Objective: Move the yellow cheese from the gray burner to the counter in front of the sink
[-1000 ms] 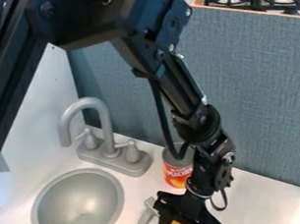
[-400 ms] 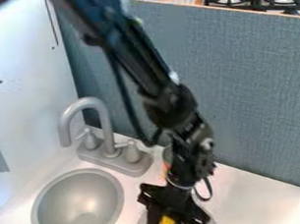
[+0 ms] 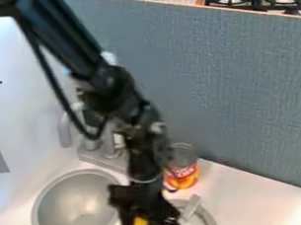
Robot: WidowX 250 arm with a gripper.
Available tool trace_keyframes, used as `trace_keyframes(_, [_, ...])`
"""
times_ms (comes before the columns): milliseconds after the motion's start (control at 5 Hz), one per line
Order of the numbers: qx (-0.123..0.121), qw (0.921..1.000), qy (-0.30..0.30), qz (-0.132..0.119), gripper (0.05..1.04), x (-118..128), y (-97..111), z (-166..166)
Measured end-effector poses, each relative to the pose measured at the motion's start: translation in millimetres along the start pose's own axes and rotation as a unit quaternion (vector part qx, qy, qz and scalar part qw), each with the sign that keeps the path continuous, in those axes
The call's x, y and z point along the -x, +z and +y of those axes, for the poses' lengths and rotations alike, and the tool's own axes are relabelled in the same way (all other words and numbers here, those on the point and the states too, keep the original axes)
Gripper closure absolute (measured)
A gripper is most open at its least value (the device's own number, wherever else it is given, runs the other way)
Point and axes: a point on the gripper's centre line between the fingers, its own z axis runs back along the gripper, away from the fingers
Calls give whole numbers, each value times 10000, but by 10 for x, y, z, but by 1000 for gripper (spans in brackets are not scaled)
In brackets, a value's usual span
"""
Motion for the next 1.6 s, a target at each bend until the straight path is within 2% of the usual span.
trace_keyframes(200, [242,9990,181,342,548,89,-220,315])
trace_keyframes(400, [469,9965,111,687,548,139,-535,414])
trace_keyframes(600, [440,9952,22,874,548,114,-742,446])
trace_keyframes(800, [421,9945,-19,954,550,49,-784,463])
trace_keyframes(1000, [368,9951,51,918,483,19,-779,472])
trace_keyframes(1200, [325,9934,292,1060,183,36,-776,480])
trace_keyframes(1400, [333,9915,513,1148,72,63,-766,468])
trace_keyframes(1600, [378,9903,613,1185,76,147,-734,425])
